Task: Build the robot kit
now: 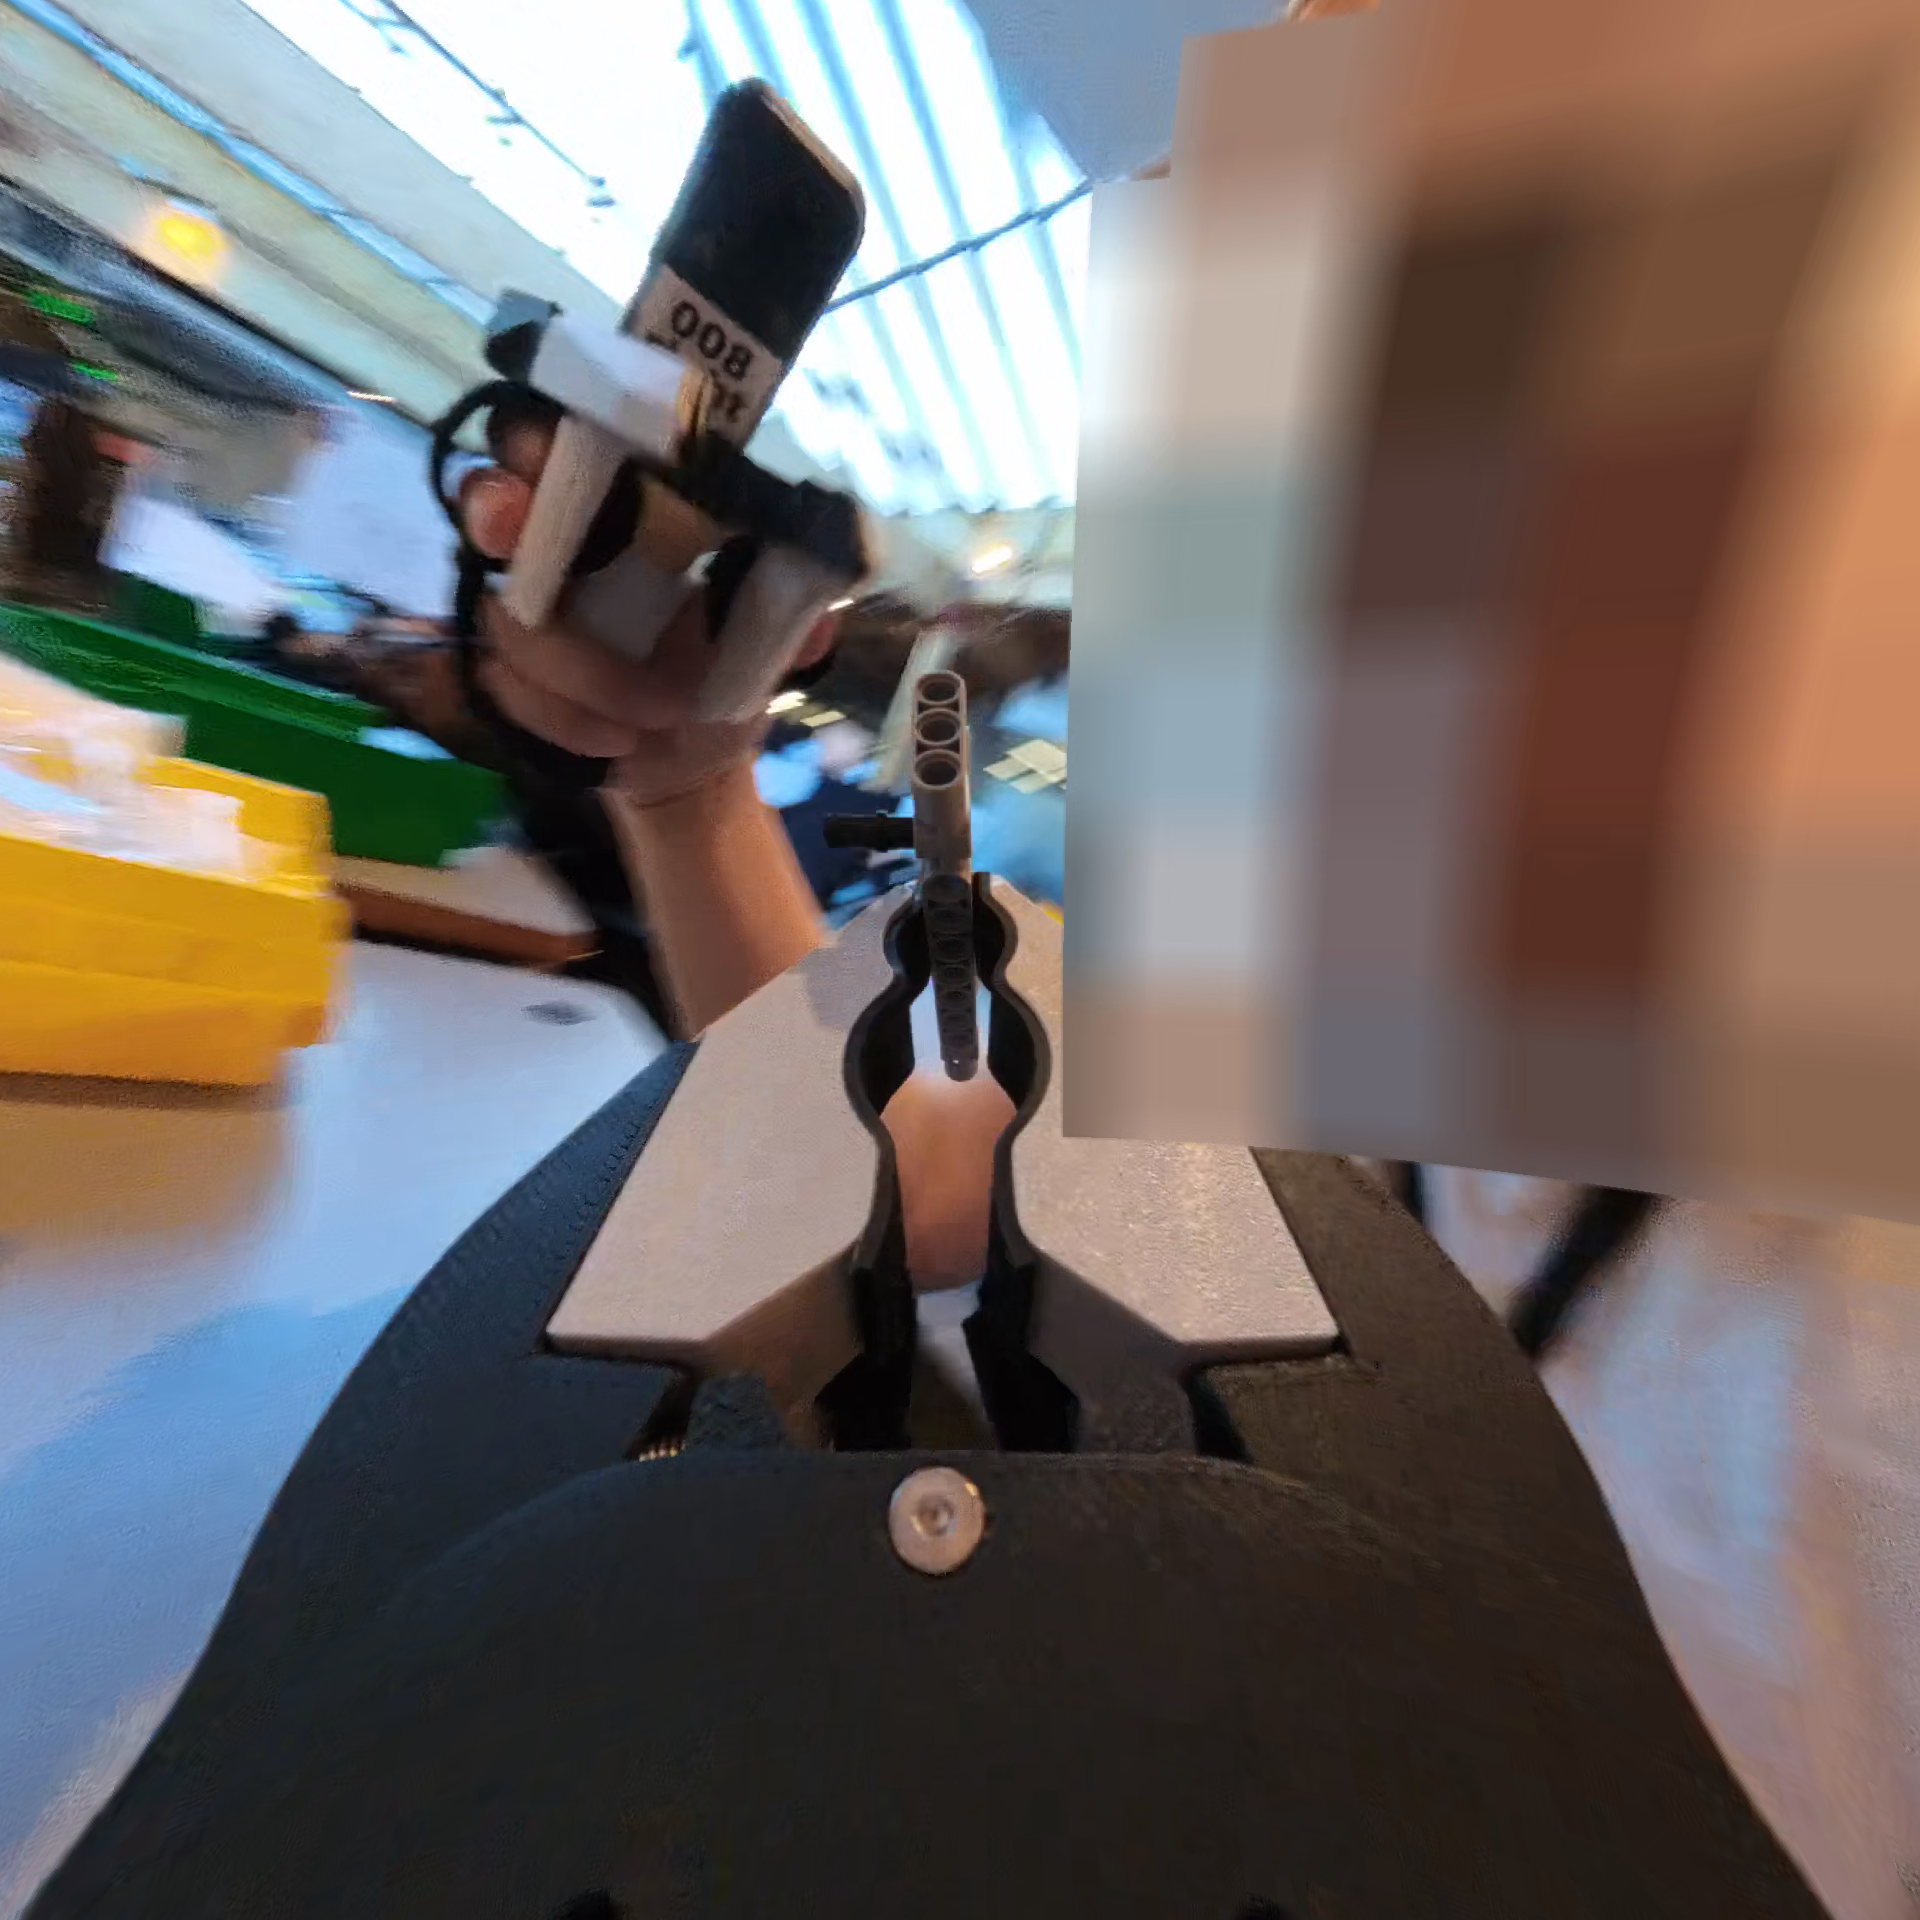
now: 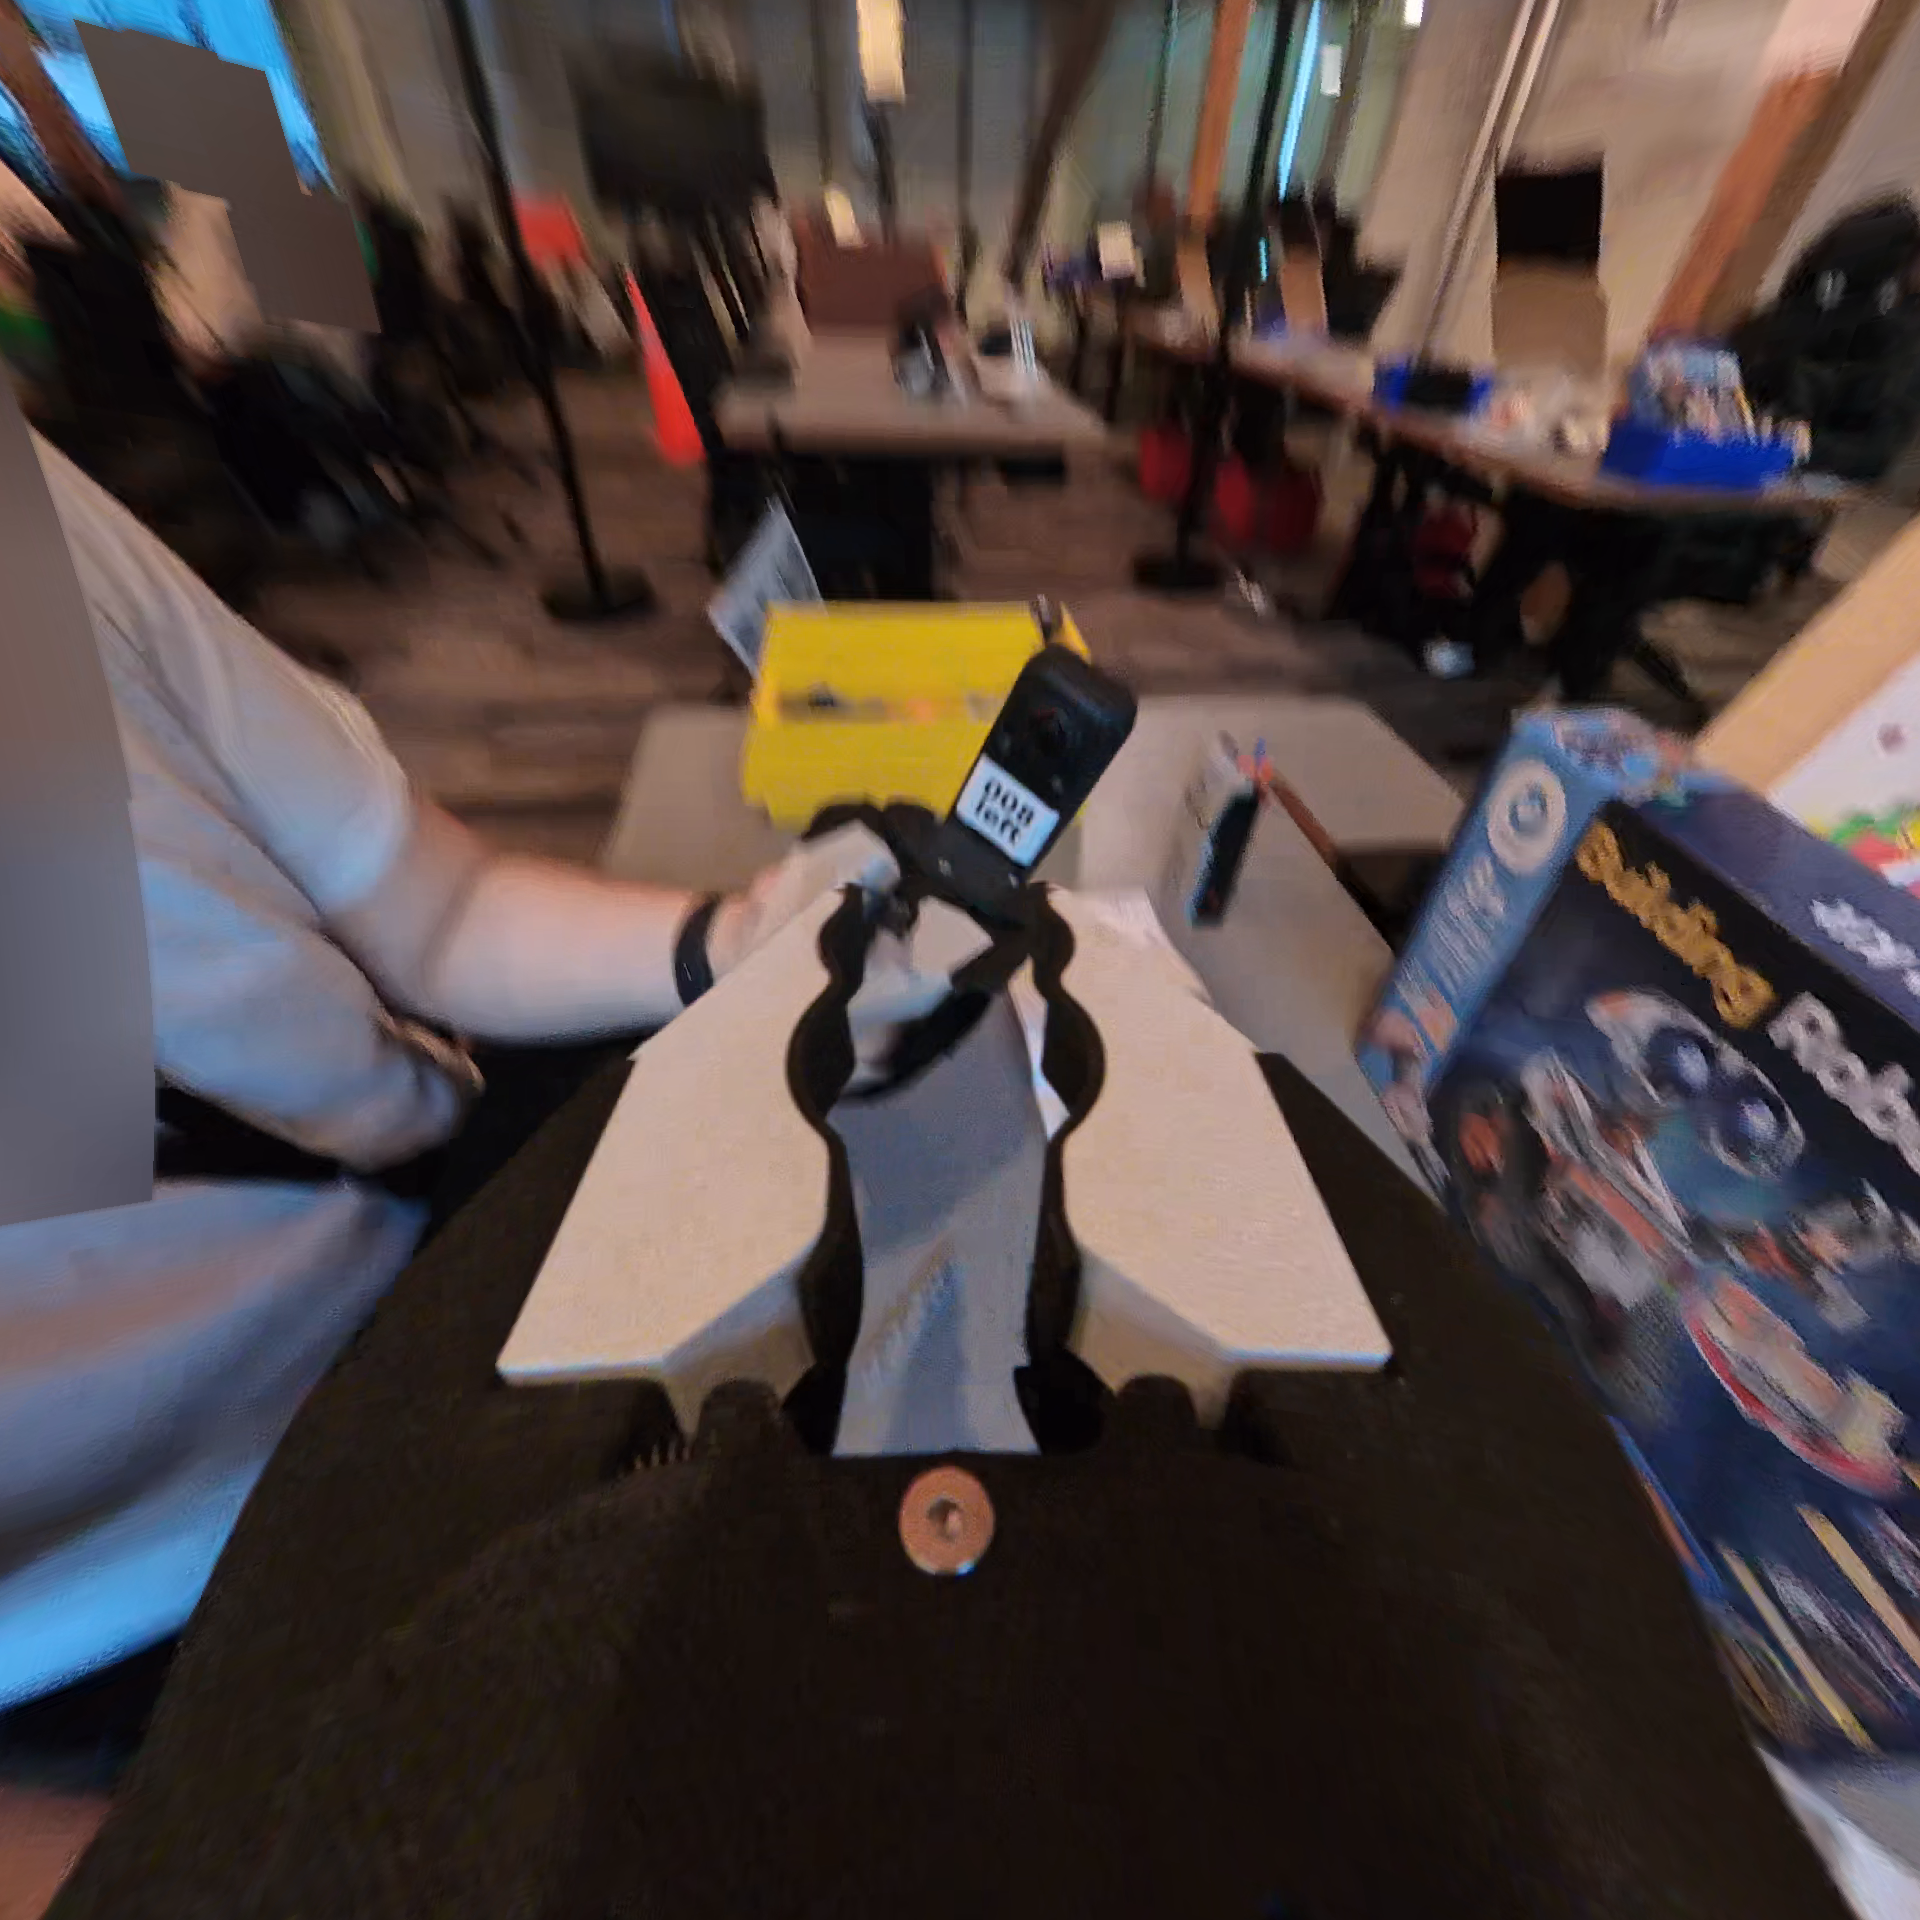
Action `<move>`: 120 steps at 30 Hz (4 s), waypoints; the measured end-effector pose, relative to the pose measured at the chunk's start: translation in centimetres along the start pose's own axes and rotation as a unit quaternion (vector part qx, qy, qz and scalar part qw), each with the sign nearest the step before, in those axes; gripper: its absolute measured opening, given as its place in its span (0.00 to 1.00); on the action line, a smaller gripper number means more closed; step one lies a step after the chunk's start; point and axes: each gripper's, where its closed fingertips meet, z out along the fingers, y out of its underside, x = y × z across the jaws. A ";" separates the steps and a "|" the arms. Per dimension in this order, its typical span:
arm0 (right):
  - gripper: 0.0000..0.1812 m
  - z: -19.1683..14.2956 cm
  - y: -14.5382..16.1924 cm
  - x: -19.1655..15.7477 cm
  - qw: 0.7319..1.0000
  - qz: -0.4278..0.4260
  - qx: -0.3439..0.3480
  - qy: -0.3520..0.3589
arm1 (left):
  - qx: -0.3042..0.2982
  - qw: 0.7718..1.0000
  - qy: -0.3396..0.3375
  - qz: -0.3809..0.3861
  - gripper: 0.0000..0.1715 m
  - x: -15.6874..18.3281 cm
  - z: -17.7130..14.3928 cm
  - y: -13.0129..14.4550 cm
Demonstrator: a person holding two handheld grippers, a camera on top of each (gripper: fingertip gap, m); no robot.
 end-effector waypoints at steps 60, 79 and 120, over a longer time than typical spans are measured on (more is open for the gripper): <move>0.08 27.5 12.4 -5.1 0.976 -0.038 -0.160 -0.143 | -0.160 0.680 -0.656 0.286 0.03 21.5 -24.6 -1.9; 0.20 32.6 4.5 -14.3 0.945 0.051 0.024 -0.322 | -0.027 0.848 -0.492 0.196 0.03 19.9 -23.6 0.4; 0.04 31.0 3.2 -6.9 0.922 -0.297 0.029 0.247 | 0.271 0.711 -0.524 0.383 0.14 18.9 -22.8 -5.7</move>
